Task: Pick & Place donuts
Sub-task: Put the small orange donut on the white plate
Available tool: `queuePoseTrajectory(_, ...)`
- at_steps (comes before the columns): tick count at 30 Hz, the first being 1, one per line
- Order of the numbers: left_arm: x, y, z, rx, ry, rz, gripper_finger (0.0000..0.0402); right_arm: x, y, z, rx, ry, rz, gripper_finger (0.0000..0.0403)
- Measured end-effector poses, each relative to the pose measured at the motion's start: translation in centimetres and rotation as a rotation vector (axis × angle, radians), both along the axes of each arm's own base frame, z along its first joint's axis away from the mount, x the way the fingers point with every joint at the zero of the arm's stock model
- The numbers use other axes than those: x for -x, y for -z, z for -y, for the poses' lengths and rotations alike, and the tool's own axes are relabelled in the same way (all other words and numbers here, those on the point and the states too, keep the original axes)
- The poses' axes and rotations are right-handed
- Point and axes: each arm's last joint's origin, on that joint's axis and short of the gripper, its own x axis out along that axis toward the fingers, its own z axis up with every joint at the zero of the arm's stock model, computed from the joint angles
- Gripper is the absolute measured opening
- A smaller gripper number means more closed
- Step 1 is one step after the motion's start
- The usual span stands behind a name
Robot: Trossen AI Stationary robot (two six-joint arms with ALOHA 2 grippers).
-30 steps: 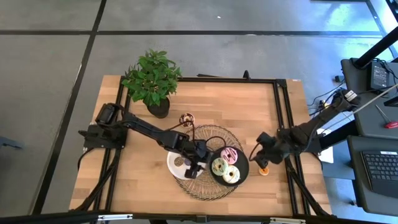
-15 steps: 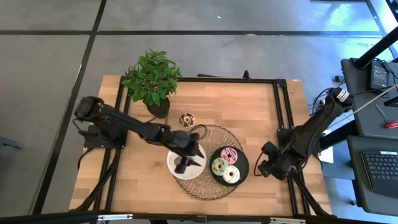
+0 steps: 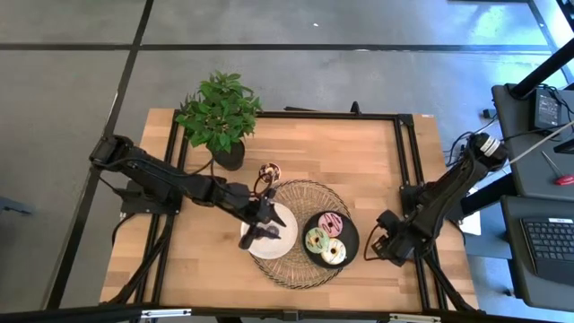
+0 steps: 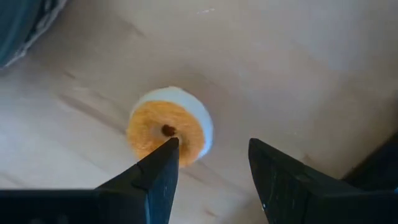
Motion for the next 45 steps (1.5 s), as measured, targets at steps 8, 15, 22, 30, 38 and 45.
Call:
queuePoseTrajectory(8, -0.1, 0.2, -0.1, -0.034, -0.036, -0.002, 0.0174, -0.2, 0.7, -0.3, 0.022, -0.011, -0.017, 0.0195)
queuePoseTrajectory(15, -0.1, 0.2, -0.1, -0.034, -0.038, -0.001, 0.0174, -0.3, 0.9, -0.4, 0.020, -0.003, -0.016, 0.0177)
queuePoseTrajectory(22, -0.1, 0.2, -0.1, -0.035, -0.038, -0.001, 0.0175, -0.4, 0.9, -0.5, 0.010, -0.008, -0.007, 0.0109)
queuePoseTrajectory(30, -0.1, 0.3, -0.1, -0.039, -0.038, -0.013, 0.0174, -0.4, 0.9, -0.5, 0.013, -0.048, -0.006, 0.0034)
queuePoseTrajectory(38, 0.1, 0.8, -0.2, -0.017, -0.052, -0.081, 0.0173, -0.3, 0.8, -0.6, -0.035, -0.068, -0.060, 0.0015)
queuePoseTrajectory(45, 1.7, 0.5, -0.8, -0.016, -0.085, -0.196, 0.0175, -0.6, -1.4, -1.0, 0.003, -0.067, -0.102, 0.0021)
